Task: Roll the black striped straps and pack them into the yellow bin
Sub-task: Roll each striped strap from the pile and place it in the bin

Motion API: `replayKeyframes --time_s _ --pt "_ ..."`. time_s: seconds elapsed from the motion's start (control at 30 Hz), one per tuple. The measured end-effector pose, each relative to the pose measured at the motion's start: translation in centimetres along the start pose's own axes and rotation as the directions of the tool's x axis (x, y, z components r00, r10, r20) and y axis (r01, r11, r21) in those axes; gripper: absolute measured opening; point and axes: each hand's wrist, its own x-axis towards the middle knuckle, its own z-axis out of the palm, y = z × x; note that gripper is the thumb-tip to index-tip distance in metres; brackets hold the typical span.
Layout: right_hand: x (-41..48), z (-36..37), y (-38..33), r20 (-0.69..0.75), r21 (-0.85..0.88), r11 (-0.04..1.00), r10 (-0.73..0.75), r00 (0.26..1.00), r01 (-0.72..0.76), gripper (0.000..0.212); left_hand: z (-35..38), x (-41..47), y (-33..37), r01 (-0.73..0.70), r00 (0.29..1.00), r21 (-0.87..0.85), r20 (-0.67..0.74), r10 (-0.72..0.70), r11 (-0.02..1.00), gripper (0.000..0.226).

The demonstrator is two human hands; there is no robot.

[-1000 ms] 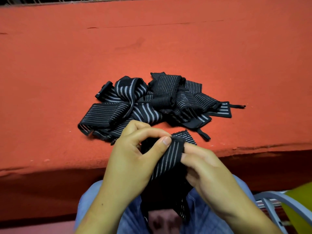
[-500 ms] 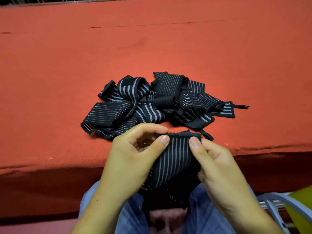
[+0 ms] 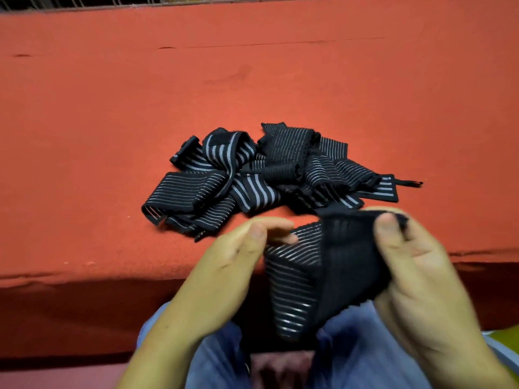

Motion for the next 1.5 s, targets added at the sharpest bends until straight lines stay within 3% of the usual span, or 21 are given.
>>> replayKeyframes --time_s 0.07,0.17,0.37,0.47,0.63,0.83,0.93,1.1,1.2,1.27,1.33,1.43,1.5 --pt "-0.1 -0.4 -1.4 0.036 0.101 0.994 0.035 0.999 -0.039 0.032 0.0 0.5 -1.3 0.040 0.996 0.131 0.071 -0.049 0.991 0.058" --pt "-0.6 0.2 -2.9 0.024 0.206 0.972 0.112 0.993 -0.115 0.020 1.0 1.4 -2.2 0.085 0.978 0.241 0.168 -0.128 0.967 0.041" --pt "-0.6 0.8 -2.5 -0.035 0.242 0.957 0.173 0.984 -0.160 0.032 3.6 4.6 -2.0 0.230 0.962 0.031 0.147 -0.232 0.973 0.047" --pt "-0.2 0.1 -1.3 -0.022 0.232 0.949 0.225 0.974 -0.214 0.031 4.9 6.3 -2.1 0.286 0.939 0.125 0.159 -0.304 0.950 0.009" --pt "0.1 -0.9 0.0 -0.072 0.167 0.960 0.241 0.968 -0.226 0.029 6.1 7.8 -2.2 0.235 0.968 0.271 0.026 -0.251 0.933 0.048" --pt "0.5 -2.2 0.9 -0.163 0.038 0.973 0.231 0.959 -0.228 0.030 5.9 6.6 -2.8 0.180 0.959 0.178 0.188 -0.213 0.967 0.040" --pt "0.8 -2.5 1.3 -0.185 0.008 0.976 0.216 0.959 -0.218 0.031 5.1 5.5 -2.8 0.234 0.931 0.121 0.258 -0.258 0.965 0.046" --pt "0.8 -2.6 1.8 -0.185 0.012 0.980 0.200 0.962 -0.201 0.029 3.1 3.6 -2.0 0.216 0.898 0.178 0.350 -0.267 0.960 0.035" --pt "0.8 -2.1 2.4 -0.181 0.012 0.980 0.198 0.963 -0.199 0.030 1.9 3.3 -1.9 0.142 0.955 0.222 0.225 -0.192 0.965 0.026" --pt "0.5 -1.6 2.7 -0.165 0.000 0.978 0.208 0.964 -0.211 0.031 1.1 3.1 -0.9 0.138 0.986 0.028 0.092 -0.140 0.990 0.019" --pt "0.3 -1.2 3.1 -0.137 -0.043 0.975 0.209 0.968 -0.217 0.033 0.7 2.5 0.4 0.105 0.994 -0.155 0.042 -0.099 0.982 0.027" --pt "-0.1 -0.5 3.8 -0.088 -0.091 0.973 0.203 0.975 -0.210 0.035 0.9 1.6 1.8 -0.011 1.000 -0.134 0.004 0.012 0.991 0.018" --pt "-0.3 0.1 4.1 -0.061 -0.093 0.975 0.196 0.979 -0.201 0.035 1.1 1.4 1.7 -0.013 1.000 -0.129 -0.021 0.010 0.992 0.026"
